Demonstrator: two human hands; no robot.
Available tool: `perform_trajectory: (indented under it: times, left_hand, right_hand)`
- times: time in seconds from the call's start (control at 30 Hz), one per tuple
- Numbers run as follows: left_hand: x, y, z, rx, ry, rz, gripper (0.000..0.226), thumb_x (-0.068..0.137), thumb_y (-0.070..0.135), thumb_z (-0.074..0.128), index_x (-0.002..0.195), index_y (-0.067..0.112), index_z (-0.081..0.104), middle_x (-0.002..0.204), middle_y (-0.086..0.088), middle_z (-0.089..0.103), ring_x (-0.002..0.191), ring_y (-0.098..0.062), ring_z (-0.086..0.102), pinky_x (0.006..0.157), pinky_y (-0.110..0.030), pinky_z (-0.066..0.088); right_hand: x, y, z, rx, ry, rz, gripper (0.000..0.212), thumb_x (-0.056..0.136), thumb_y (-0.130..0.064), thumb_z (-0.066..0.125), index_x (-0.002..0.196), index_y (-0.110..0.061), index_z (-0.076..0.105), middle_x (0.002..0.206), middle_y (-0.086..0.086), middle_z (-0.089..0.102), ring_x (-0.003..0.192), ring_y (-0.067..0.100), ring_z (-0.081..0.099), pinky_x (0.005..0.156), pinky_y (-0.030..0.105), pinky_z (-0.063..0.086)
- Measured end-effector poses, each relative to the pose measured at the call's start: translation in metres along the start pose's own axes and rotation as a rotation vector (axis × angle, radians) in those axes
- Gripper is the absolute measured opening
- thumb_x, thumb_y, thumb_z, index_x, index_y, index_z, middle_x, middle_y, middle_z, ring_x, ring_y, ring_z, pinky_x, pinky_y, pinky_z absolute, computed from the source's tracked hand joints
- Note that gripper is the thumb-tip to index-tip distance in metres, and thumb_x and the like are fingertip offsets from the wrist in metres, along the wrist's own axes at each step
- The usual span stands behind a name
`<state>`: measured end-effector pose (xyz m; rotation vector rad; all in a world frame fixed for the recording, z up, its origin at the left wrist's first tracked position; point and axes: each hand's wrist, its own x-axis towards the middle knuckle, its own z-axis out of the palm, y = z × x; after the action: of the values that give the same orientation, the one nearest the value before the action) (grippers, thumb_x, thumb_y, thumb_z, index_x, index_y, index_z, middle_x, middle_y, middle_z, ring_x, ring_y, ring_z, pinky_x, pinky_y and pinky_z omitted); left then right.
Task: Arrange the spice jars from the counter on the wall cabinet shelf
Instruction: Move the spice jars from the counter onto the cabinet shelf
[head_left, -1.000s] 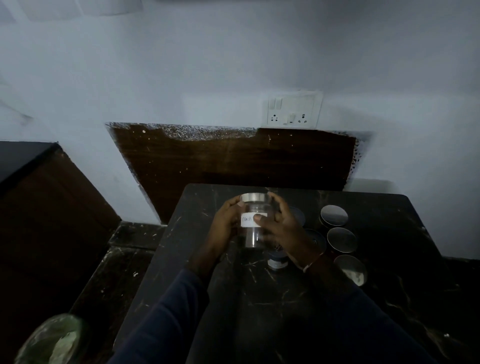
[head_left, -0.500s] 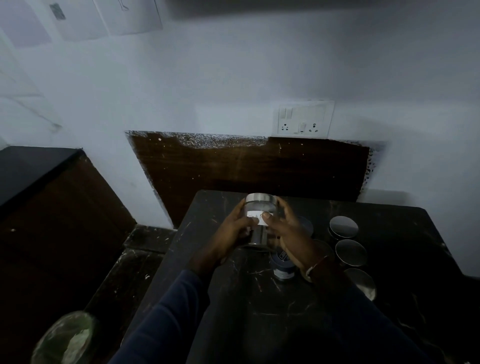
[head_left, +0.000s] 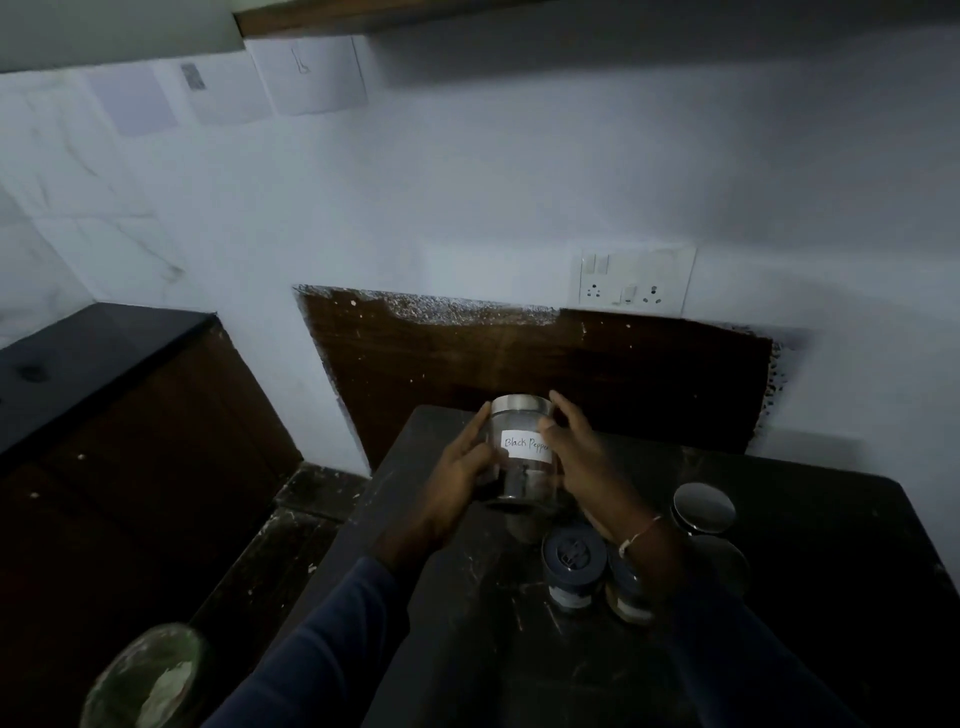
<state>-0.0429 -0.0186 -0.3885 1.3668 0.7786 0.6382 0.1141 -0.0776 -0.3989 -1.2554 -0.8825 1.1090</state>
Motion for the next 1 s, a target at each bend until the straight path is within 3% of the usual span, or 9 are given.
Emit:
perform_trajectory:
  times: [0.13,0.27,0.4,0.47,0.57,0.7,0.87,1.0]
  left_hand:
    - [0.011,0.053,-0.009,0.016,0.069,0.144,0.06,0.086,0.027,0.057,0.142,0.037,0.038,0.128,-0.006,0.061,0.116,-0.027,0.061,0.097,-0.053,0.049]
    - [0.018,0.125,-0.025,0.055,0.101,0.374,0.056,0.089,0.027,0.058,0.141,0.035,0.04,0.124,0.001,0.065,0.115,-0.019,0.063,0.092,-0.039,0.053]
    - [0.031,0.208,-0.041,0.146,0.11,0.586,0.065,0.086,0.036,0.059,0.145,0.04,0.03,0.126,0.006,0.063,0.109,-0.012,0.065,0.082,-0.03,0.057]
    - [0.043,0.258,-0.053,0.215,0.094,0.721,0.061,0.092,0.033,0.055,0.146,0.037,0.028,0.124,0.01,0.063,0.106,-0.008,0.066,0.083,-0.03,0.057]
    - [0.056,0.323,-0.069,0.18,0.073,0.826,0.053,0.098,0.023,0.047,0.147,0.032,0.028,0.119,0.016,0.064,0.101,-0.001,0.067,0.076,-0.022,0.057]
    - [0.076,0.396,-0.089,0.257,0.091,0.971,0.054,0.095,0.044,0.041,0.146,0.038,0.026,0.137,0.006,0.053,0.115,-0.014,0.06,0.09,-0.033,0.054]
    - [0.122,0.436,-0.12,0.432,0.187,0.953,0.048,0.099,0.042,0.037,0.146,0.037,0.028,0.135,-0.003,0.054,0.104,-0.019,0.063,0.095,-0.041,0.052]
    - [0.151,0.444,-0.147,0.774,0.306,0.914,0.053,0.101,0.037,0.035,0.15,0.026,0.022,0.117,-0.004,0.061,0.104,-0.017,0.062,0.089,-0.025,0.045]
  right_hand:
    - [0.024,-0.064,0.009,-0.084,-0.044,-0.162,0.04,0.098,-0.032,0.05,0.138,-0.036,0.044,0.127,-0.004,0.056,0.108,0.014,0.062,0.085,0.04,0.058]
    - [0.047,-0.139,0.028,-0.233,-0.08,-0.356,0.034,0.096,-0.039,0.053,0.129,-0.038,0.047,0.115,-0.007,0.066,0.107,0.01,0.065,0.095,0.037,0.053]
    - [0.058,-0.234,0.052,-0.372,-0.085,-0.534,0.039,0.092,-0.046,0.055,0.127,-0.043,0.039,0.113,-0.004,0.064,0.099,0.009,0.065,0.081,0.033,0.059]
    - [0.067,-0.287,0.068,-0.418,-0.044,-0.65,0.041,0.091,-0.047,0.058,0.127,-0.039,0.041,0.115,-0.005,0.063,0.099,0.009,0.064,0.078,0.032,0.059]
    - [0.083,-0.348,0.093,-0.379,0.009,-0.764,0.041,0.088,-0.044,0.064,0.122,-0.033,0.045,0.112,0.007,0.066,0.095,0.019,0.069,0.077,0.038,0.061]
    - [0.105,-0.414,0.121,-0.398,0.104,-0.86,0.046,0.087,-0.046,0.063,0.123,-0.03,0.041,0.107,0.009,0.065,0.092,0.023,0.068,0.079,0.041,0.059]
    - [0.154,-0.444,0.145,-0.451,0.215,-0.858,0.043,0.089,-0.041,0.062,0.12,-0.021,0.039,0.111,0.011,0.061,0.082,0.02,0.06,0.073,0.039,0.053]
    - [0.195,-0.446,0.153,-0.629,0.292,-0.878,0.041,0.091,-0.031,0.062,0.119,-0.017,0.036,0.115,0.007,0.057,0.095,0.022,0.059,0.086,0.036,0.048]
